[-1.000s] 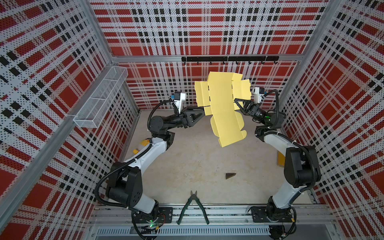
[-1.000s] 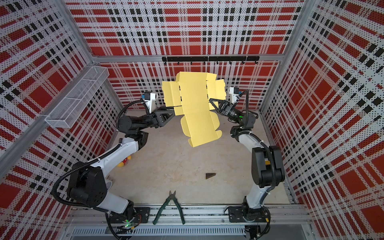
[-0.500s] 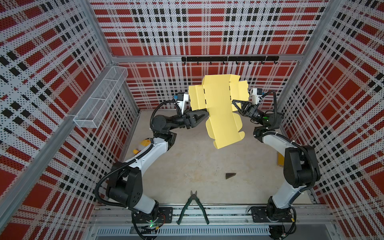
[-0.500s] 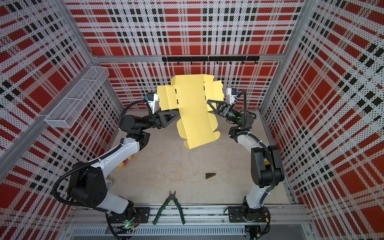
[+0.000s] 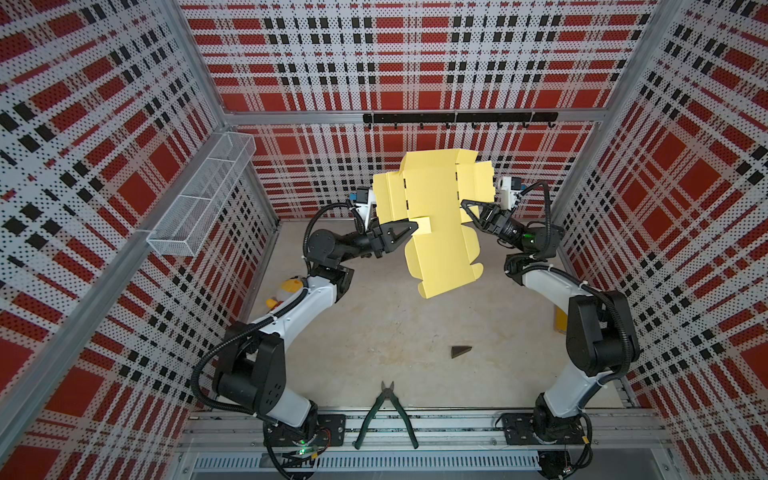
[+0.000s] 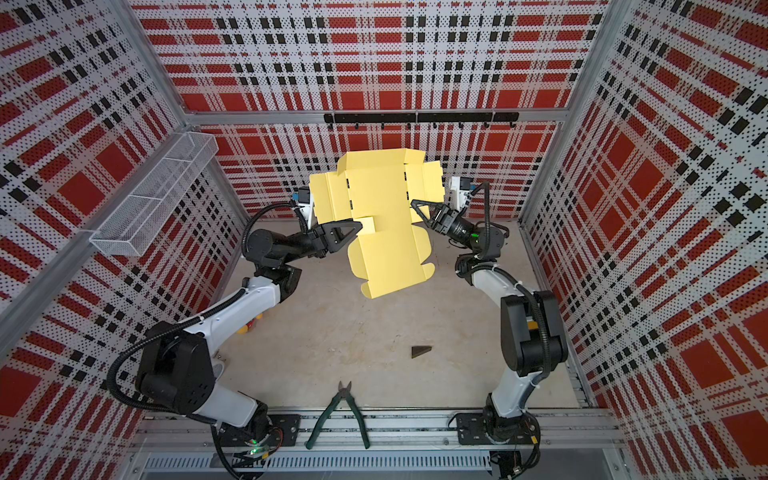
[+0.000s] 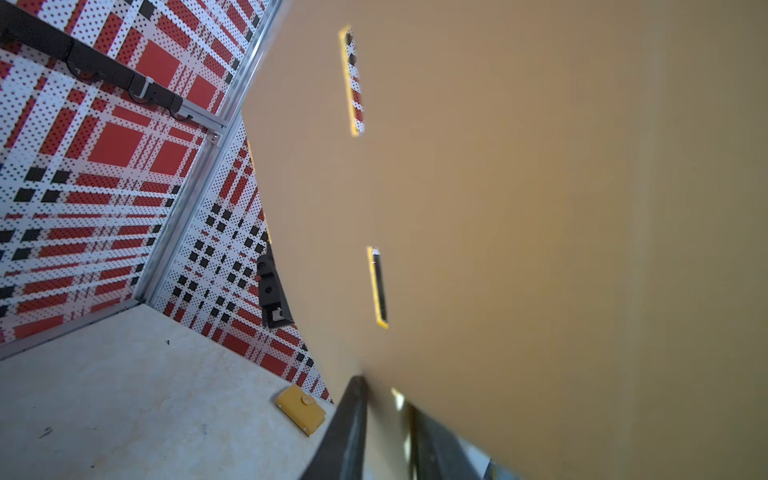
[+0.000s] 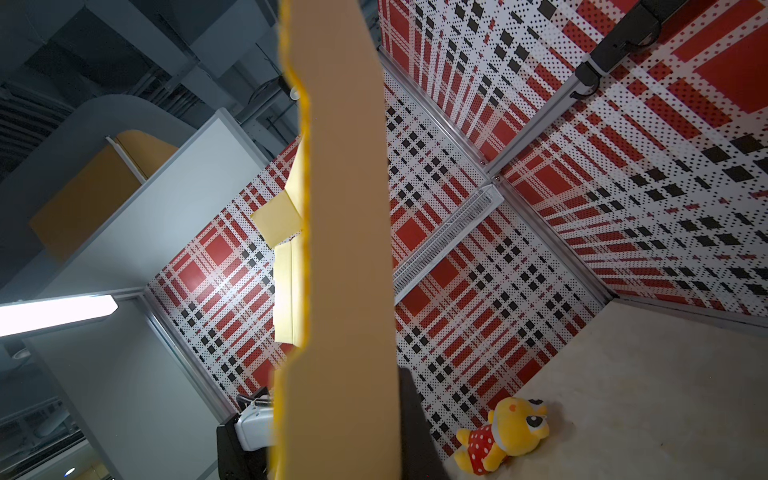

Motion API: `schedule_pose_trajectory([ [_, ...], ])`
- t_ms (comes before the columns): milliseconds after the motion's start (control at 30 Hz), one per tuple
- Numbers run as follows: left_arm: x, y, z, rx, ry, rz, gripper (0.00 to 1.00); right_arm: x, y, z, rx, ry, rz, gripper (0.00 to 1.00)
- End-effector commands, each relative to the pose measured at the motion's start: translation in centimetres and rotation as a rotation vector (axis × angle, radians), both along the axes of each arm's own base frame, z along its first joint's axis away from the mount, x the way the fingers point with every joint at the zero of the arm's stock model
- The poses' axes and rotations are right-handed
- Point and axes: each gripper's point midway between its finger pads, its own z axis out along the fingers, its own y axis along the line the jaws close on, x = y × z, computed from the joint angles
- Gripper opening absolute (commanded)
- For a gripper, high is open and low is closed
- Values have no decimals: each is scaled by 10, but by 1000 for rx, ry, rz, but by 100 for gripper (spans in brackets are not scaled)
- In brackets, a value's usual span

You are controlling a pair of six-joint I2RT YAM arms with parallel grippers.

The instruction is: Fold the paper box

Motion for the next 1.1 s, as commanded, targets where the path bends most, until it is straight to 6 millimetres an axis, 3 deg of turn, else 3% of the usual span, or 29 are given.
schedule_pose_trajectory([
  [0,6,-3,-10,7,25,10,16,-24,8,20,4,-98,34,0],
  [100,7,-4,-11,9,28,9,11,-23,8,19,4,-97,35,0],
  [267,8,-2,-11,9,27,15,9,-22,9,19,4,-96,35,0],
  [300,8,-2,-11,8,26,16,12,-22,9,19,4,-97,35,0],
  [433,11,4,-11,5,35,35,42,-19,5,20,13,-92,24,0],
  [500,13,9,-11,7,30,49,48,-17,0,19,16,-88,7,0],
  [600,10,21,-10,24,-21,67,53,-13,-11,17,11,-82,-23,0],
  [867,62,115,-10,92,-11,342,59,-6,-29,-8,-27,-44,-67,0],
  [933,67,123,-10,119,-10,359,60,-5,-27,-15,-38,-35,-60,0],
  [1067,61,106,-12,158,-26,293,65,-7,-16,-27,-67,-36,-31,0],
])
